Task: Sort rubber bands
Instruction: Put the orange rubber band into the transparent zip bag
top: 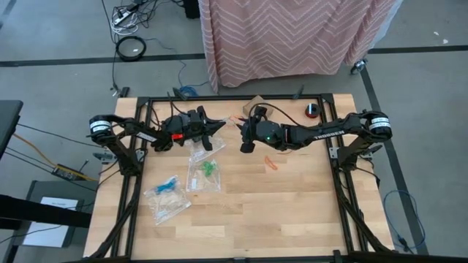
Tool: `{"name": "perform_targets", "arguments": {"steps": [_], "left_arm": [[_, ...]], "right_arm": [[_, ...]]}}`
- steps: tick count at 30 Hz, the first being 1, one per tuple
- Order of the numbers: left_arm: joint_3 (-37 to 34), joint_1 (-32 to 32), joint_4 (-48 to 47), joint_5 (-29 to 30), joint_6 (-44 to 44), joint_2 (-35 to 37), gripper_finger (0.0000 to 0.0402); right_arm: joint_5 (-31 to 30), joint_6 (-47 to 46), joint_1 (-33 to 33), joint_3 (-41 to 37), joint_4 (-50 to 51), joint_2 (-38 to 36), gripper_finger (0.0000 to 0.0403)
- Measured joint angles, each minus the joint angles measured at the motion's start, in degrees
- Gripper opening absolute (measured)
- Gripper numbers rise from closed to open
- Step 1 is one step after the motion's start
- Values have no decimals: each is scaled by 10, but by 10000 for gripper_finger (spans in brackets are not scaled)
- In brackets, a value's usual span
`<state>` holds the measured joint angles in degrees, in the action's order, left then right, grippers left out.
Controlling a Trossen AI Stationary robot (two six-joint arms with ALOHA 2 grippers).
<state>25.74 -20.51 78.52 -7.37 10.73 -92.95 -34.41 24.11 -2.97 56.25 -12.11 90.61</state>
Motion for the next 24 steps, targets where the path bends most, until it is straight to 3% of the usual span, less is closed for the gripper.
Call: {"name": "perform_targets", "arguments": {"steps": [17, 24], "left_arm": [[0, 0, 18, 13, 0, 0, 6], [0, 0, 13, 18, 2, 0, 6]], "right_arm": [[-17, 1, 47, 0, 39, -75, 99], [-21, -17, 84, 0, 92, -161, 99]]}}
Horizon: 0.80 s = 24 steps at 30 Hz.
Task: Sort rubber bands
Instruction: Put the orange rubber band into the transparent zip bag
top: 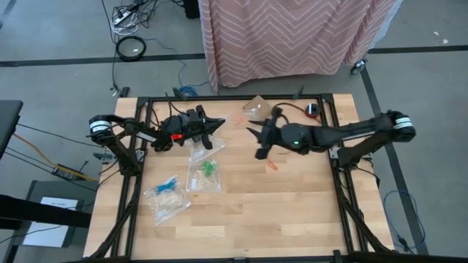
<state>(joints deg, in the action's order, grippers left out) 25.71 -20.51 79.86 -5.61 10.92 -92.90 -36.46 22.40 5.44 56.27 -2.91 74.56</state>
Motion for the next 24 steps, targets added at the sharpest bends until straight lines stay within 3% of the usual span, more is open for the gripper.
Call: {"name": "perform_targets", "arguments": {"steps": [4, 7, 9, 16, 24], "left_arm": [[0, -1, 0, 0, 8, 0, 6], [0, -1, 0, -1, 15, 0, 6], [0, -1, 0, -3, 15, 0, 6], [0, -1, -5, -5, 16, 0, 6], [0, -1, -15, -6, 16, 0, 6]], "right_arm": [[7, -176, 15, 2, 192, -52, 99], [53, -349, 18, -1, 372, -59, 101], [87, -430, 19, -11, 423, -52, 101], [187, -529, 36, -90, 374, 19, 101], [228, -565, 43, -139, 300, 110, 131]]}}
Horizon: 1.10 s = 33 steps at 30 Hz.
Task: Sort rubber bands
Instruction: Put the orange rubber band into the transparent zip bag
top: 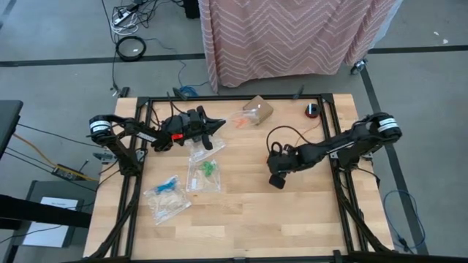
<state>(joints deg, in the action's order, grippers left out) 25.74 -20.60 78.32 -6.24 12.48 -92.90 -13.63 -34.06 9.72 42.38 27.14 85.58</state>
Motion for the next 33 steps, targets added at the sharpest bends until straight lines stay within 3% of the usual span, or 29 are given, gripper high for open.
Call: {"name": "perform_targets", "arguments": {"steps": [6, 9, 12, 17, 22, 33], "left_arm": [[0, 0, -4, 0, 0, 0, 6], [0, 0, -4, 0, -1, 0, 6], [0, 0, -4, 0, -1, 0, 6], [0, 0, -5, 0, -2, 0, 6], [0, 0, -5, 0, -2, 0, 6], [0, 0, -7, 0, -2, 0, 6]], "right_arm": [[-11, 0, -7, 2, -17, 49, 187], [-11, 0, -15, 3, -20, 62, 197], [-10, -3, -19, 3, -23, 66, 161], [-29, 23, -26, 2, -23, 69, 20], [-45, 17, -24, 11, -19, 61, 2], [-177, 121, -5, 105, -35, -11, 0]]}}
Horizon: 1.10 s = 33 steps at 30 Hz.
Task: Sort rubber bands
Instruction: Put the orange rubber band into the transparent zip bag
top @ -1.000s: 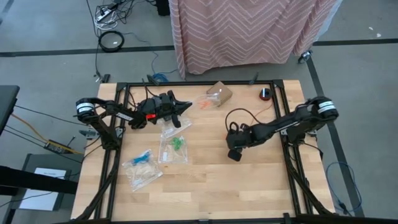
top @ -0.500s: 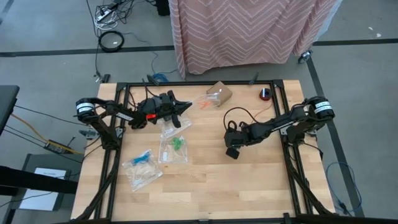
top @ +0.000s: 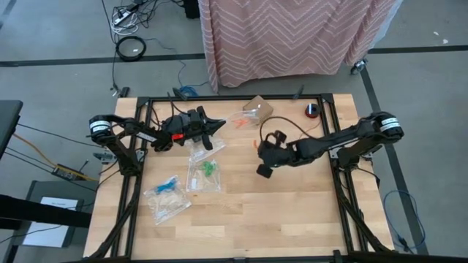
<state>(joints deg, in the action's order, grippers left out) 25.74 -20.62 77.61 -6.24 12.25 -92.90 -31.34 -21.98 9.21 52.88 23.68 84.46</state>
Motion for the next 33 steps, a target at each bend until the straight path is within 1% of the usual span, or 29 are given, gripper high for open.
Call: {"name": "perform_targets", "arguments": {"steps": [3, 8, 11, 14, 17, 21, 23, 30, 33], "left_arm": [[0, 0, -2, 0, 0, 0, 6], [0, 0, -2, 0, 0, 0, 6], [0, 0, -4, 0, 0, 0, 7], [0, 0, -5, 0, 1, 0, 8], [0, 0, -5, 0, 2, 0, 8], [0, 0, -4, 0, 2, 0, 8], [0, 0, -4, 0, 2, 0, 8], [0, 0, -4, 0, 1, 0, 8], [0, 0, -5, 0, 1, 0, 9]], "right_arm": [[-14, 72, -7, 28, -34, -7, 0], [-36, 236, -38, 79, -137, -8, 0], [-36, 321, -66, 102, -186, -6, 0], [-23, 370, -95, 117, -212, -6, 0], [-6, 403, -124, 117, -225, -6, 0], [41, 396, -159, 117, -228, -2, 0], [49, 395, -167, 117, -224, -1, 0], [91, 423, -187, 118, -262, 19, 0], [92, 427, -190, 118, -263, 35, 0]]}}
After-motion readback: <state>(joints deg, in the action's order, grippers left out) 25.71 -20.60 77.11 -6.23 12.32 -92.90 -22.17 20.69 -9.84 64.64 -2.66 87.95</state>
